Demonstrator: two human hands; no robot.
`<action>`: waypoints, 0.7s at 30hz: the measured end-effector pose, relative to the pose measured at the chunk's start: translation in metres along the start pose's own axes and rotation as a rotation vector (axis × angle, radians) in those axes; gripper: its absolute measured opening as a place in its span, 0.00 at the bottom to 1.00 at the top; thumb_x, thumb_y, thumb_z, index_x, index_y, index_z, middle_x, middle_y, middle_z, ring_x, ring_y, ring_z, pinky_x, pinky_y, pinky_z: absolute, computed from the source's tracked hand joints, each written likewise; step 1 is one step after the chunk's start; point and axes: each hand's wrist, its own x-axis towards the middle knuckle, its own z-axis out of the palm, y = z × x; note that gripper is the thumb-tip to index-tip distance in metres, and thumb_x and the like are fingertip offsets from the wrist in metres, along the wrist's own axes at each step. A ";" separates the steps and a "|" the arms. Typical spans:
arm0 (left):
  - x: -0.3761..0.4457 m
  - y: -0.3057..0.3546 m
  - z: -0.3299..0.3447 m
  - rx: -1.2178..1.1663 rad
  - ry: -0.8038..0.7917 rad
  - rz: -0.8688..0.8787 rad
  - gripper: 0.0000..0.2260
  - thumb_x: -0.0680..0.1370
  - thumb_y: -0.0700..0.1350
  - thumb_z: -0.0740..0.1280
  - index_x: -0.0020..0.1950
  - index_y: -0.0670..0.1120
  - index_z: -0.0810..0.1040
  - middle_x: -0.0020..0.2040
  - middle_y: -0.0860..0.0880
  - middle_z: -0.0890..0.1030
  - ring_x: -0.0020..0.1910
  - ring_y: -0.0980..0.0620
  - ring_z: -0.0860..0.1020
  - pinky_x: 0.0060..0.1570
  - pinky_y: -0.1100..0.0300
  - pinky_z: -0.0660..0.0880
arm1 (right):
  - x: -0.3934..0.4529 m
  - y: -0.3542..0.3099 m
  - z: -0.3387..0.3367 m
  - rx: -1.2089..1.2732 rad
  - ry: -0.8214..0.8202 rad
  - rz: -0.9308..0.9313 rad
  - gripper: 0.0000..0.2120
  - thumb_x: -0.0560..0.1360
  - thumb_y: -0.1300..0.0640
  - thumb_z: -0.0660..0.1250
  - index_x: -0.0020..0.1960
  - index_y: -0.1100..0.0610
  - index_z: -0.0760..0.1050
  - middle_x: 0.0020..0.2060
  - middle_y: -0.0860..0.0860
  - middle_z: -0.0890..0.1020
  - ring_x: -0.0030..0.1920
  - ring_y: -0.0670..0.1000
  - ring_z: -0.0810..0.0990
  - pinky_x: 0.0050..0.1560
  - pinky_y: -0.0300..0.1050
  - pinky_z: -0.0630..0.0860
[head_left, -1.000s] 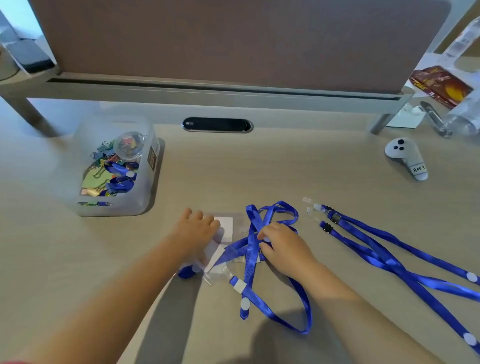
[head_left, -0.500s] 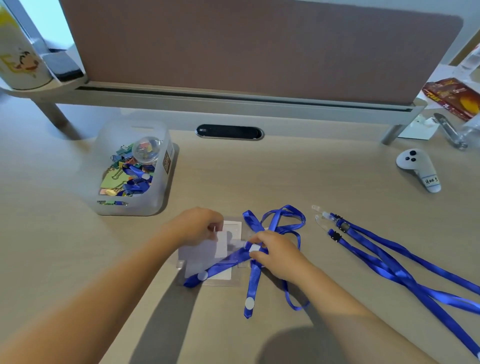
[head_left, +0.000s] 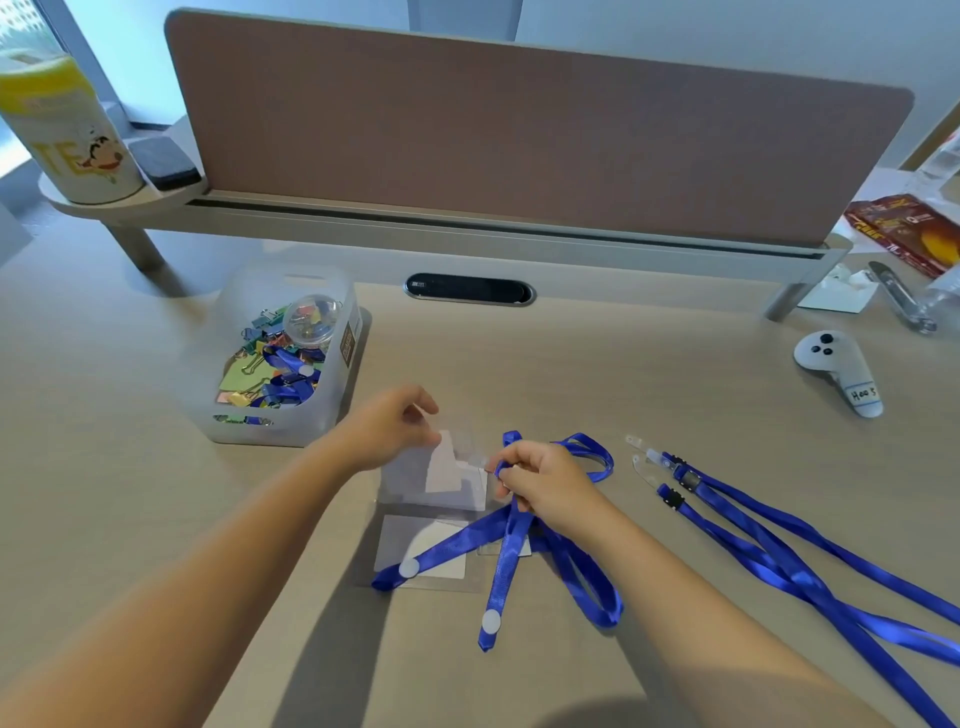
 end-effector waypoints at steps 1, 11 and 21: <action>-0.001 0.001 0.002 -0.050 0.056 -0.003 0.15 0.73 0.41 0.66 0.59 0.42 0.71 0.52 0.46 0.74 0.51 0.51 0.71 0.51 0.61 0.67 | 0.001 -0.004 -0.001 0.052 0.011 -0.005 0.13 0.76 0.63 0.59 0.37 0.50 0.72 0.30 0.48 0.75 0.26 0.44 0.66 0.26 0.31 0.64; -0.025 0.027 0.005 -0.047 0.349 0.294 0.09 0.73 0.41 0.66 0.51 0.41 0.79 0.50 0.43 0.82 0.45 0.54 0.76 0.49 0.61 0.72 | 0.008 -0.032 -0.001 0.244 0.116 -0.058 0.11 0.77 0.60 0.61 0.36 0.55 0.74 0.31 0.49 0.77 0.28 0.44 0.69 0.29 0.33 0.68; -0.024 0.037 -0.002 0.323 0.312 0.405 0.13 0.76 0.47 0.62 0.56 0.44 0.78 0.54 0.44 0.82 0.51 0.48 0.79 0.53 0.56 0.73 | 0.009 -0.040 0.002 0.041 0.238 -0.183 0.07 0.77 0.60 0.61 0.49 0.61 0.77 0.31 0.46 0.76 0.33 0.43 0.72 0.36 0.34 0.70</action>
